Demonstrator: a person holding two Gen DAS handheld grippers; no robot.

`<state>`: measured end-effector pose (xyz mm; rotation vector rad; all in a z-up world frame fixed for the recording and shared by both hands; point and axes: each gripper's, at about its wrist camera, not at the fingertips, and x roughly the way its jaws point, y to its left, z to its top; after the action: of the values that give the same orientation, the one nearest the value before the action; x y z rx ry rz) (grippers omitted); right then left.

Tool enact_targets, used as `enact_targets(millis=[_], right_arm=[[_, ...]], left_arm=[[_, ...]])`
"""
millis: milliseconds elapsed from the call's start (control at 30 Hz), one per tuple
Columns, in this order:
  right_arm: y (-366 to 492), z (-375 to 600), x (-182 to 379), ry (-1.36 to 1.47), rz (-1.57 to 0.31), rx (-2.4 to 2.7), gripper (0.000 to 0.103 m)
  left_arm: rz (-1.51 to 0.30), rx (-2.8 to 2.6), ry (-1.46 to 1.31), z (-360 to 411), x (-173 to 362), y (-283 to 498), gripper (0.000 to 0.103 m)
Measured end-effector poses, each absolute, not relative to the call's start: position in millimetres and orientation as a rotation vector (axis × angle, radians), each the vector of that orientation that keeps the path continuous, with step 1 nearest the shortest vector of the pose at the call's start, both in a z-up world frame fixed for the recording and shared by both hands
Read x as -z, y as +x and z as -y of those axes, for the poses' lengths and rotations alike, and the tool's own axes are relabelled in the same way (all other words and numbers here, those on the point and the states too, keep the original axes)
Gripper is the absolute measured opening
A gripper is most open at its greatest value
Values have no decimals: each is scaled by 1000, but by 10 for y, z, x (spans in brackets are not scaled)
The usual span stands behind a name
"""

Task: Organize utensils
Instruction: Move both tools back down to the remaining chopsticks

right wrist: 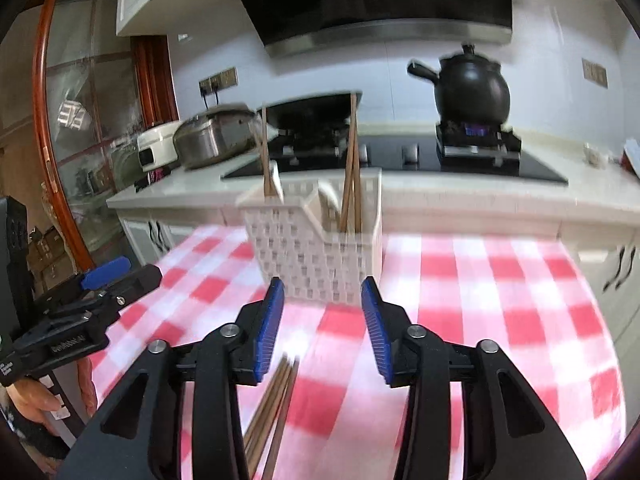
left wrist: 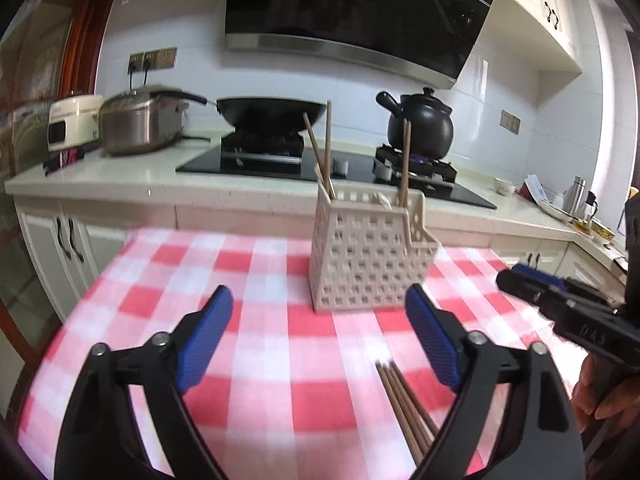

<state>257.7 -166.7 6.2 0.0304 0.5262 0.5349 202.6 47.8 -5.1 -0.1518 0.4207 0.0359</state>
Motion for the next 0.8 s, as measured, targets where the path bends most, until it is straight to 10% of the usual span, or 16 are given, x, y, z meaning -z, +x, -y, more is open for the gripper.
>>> enact_targets(millis=[800], right_arm=[[2304,1345,816,-62,-826,-506,42]], left_arm=[[-552,-103,-155,-522,589,1690,98]])
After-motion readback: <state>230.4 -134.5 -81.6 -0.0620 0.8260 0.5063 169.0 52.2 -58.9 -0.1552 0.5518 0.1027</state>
